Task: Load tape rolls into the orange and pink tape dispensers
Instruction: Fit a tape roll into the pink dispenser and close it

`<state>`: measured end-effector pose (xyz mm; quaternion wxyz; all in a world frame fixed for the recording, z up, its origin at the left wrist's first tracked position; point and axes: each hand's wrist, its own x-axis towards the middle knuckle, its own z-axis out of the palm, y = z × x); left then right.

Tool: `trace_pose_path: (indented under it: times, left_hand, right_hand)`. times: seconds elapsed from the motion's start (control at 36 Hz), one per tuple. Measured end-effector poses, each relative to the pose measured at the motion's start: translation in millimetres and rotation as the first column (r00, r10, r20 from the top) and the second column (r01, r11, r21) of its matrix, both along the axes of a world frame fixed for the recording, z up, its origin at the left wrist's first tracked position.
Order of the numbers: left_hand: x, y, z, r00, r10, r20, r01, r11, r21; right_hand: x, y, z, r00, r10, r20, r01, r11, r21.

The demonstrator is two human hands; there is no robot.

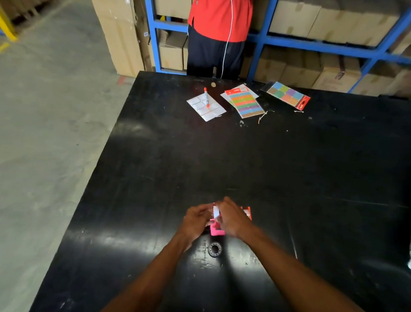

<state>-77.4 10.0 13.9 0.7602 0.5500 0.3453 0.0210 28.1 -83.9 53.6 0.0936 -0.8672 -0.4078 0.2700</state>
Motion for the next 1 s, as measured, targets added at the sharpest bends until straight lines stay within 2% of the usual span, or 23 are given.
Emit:
trace_pose_path:
  times: [0.31, 0.44, 0.61, 0.83, 1.0]
  left_hand:
    - [-12, -24, -1, 0.978, 0.178, 0.11, -0.154, 0.969, -0.194]
    - [-13, -27, -2, 0.977, 0.184, 0.112, -0.159, 0.967, -0.198]
    - [-17, -21, -7, 0.983, 0.181, 0.028, -0.174, 0.97, -0.172]
    - [-25, -17, -20, 0.991, 0.125, -0.058, -0.13, 0.987, -0.092]
    - [-23, -16, -22, 0.992, 0.093, -0.084, -0.1, 0.992, -0.083]
  right_hand:
    - [-9, -21, 16, 0.997, -0.073, 0.04, 0.068, 0.991, 0.116]
    - [-12, -35, 14, 0.995, -0.102, -0.003, 0.1, 0.979, 0.176]
    - [-19, -53, -1, 0.984, -0.172, -0.053, 0.18, 0.95, 0.254]
    - [-34, -80, -20, 0.966, -0.2, -0.164, 0.223, 0.965, 0.137]
    - [-46, -91, -30, 0.975, -0.2, -0.099, 0.204, 0.979, 0.027]
